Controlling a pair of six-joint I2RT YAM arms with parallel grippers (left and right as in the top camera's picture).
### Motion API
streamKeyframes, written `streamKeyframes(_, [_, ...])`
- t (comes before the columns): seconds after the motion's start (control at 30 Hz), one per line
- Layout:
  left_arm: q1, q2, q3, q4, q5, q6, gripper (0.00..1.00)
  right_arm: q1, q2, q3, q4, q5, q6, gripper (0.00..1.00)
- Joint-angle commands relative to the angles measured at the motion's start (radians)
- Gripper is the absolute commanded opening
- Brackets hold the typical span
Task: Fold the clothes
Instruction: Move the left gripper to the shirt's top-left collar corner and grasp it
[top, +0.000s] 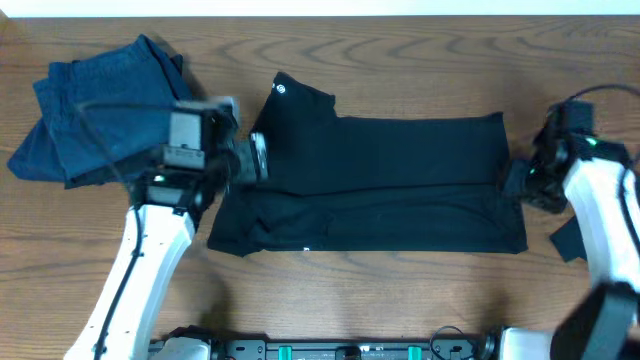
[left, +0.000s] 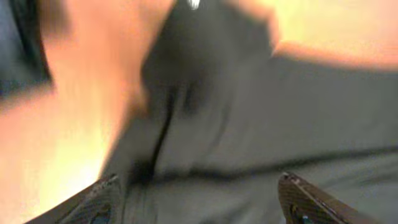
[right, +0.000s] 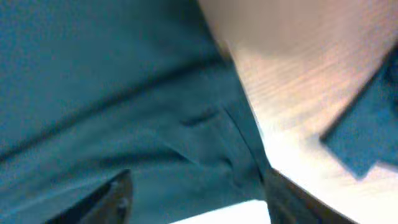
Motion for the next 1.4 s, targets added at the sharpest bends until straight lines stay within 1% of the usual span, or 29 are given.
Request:
streamKeyframes(0.0, [0.011,0.055,0.071,0.043,-0.021,0.05,0.82,-0.01,-0.099,0.016,0.024,-0.114,-0.073,0.7])
streamKeyframes(0.1, [0.031,0.182,0.171,0.07,-0.021,0.058,0.82,-0.009,-0.15,0.016,0.029,-0.136,-0.074,0.68])
streamKeyframes(0.17, [0.048,0.296,0.259,0.068,-0.016,0.071,0.82,-0.009,-0.162,0.016,0.019,-0.136,-0.074,0.67])
streamKeyframes(0.33, [0.08,0.575,0.474,0.069,0.063,0.126,0.82,-0.008,-0.16,0.016,-0.007,-0.135,-0.074,0.66])
streamKeyframes(0.5, [0.087,0.797,0.626,0.069,0.064,0.14,0.82,-0.008,-0.16,0.016,-0.008,-0.136,-0.074,0.65])
streamKeyframes(0.6, [0.085,0.885,0.661,0.081,0.09,0.163,0.82,-0.008,-0.16,0.016,-0.008,-0.135,-0.074,0.64])
streamKeyframes(0.7, [0.085,0.943,0.662,0.076,0.089,0.163,0.82,-0.008,-0.16,0.016,-0.008,-0.135,-0.074,0.63])
streamKeyframes(0.83, [0.074,0.995,0.661,0.025,0.089,0.163,0.82,-0.008,-0.16,0.016,-0.002,-0.135,-0.074,0.63])
streamKeyframes(0.93, [0.06,1.014,0.661,-0.03,0.104,0.163,0.79,-0.008,-0.16,0.016,0.004,-0.135,-0.074,0.62])
streamKeyframes(1.03, [0.041,1.023,0.661,-0.076,0.127,0.163,0.71,-0.008,-0.16,0.016,0.009,-0.135,-0.074,0.62])
streamKeyframes(1.2, [0.016,1.023,0.657,-0.077,0.126,0.164,0.62,-0.008,-0.159,0.016,0.011,-0.135,-0.074,0.61])
streamKeyframes(1.27, [0.014,1.023,0.657,-0.065,0.126,0.163,0.54,-0.008,-0.159,0.016,0.008,-0.136,-0.074,0.6])
streamKeyframes(1.3, [0.015,1.023,0.657,-0.056,0.124,0.163,0.47,-0.008,-0.159,0.016,0.007,-0.136,-0.074,0.58])
streamKeyframes(1.37, [0.02,1.023,0.657,-0.039,0.092,0.163,0.25,-0.008,-0.158,0.016,0.008,-0.135,-0.074,0.55])
